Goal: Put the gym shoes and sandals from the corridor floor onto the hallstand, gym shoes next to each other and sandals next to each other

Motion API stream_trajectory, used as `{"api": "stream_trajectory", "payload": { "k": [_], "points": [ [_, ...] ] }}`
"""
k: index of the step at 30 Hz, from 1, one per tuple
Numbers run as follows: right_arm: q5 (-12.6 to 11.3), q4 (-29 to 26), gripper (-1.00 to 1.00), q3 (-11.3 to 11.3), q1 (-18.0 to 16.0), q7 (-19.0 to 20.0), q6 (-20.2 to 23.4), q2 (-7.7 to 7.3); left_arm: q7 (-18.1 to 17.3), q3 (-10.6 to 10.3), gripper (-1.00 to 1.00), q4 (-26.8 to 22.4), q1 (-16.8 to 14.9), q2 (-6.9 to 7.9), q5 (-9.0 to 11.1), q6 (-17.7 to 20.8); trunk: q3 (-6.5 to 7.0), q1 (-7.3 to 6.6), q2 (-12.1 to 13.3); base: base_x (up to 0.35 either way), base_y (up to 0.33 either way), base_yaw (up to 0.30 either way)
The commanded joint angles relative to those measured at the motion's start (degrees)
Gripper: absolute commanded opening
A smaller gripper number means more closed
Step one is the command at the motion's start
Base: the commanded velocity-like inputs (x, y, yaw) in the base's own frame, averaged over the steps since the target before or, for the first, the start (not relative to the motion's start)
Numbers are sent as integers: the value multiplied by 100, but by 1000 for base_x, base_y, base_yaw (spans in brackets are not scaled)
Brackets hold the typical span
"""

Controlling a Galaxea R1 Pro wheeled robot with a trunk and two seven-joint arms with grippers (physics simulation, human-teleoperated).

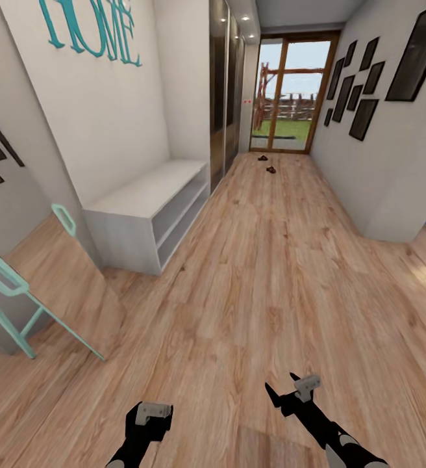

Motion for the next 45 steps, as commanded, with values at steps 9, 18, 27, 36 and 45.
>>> {"api": "stream_trajectory", "payload": {
  "k": [9,18,27,36,45],
  "points": [
    [-3,0,100,-4,0,-4,0,-5,-5,0,100,0,0,3,0,0,0,0,0,337,0,-140],
    [-3,0,100,-4,0,-7,-1,-5,-18,0,100,0,0,-1,-9,0,0,0,0,337,0,-273],
    [-3,0,100,-4,0,-13,0,-5,-19,0,100,0,0,2,-7,0,0,0,0,337,0,-92],
    [-3,2,100,-4,0,-11,0,-5,-19,0,100,8,0,2,-7,0,0,0,0,337,0,-128],
    [-3,0,100,-4,0,-14,0,-5,-19,0,100,9,0,0,-7,0,0,0,0,337,0,-59]
  ]
}}
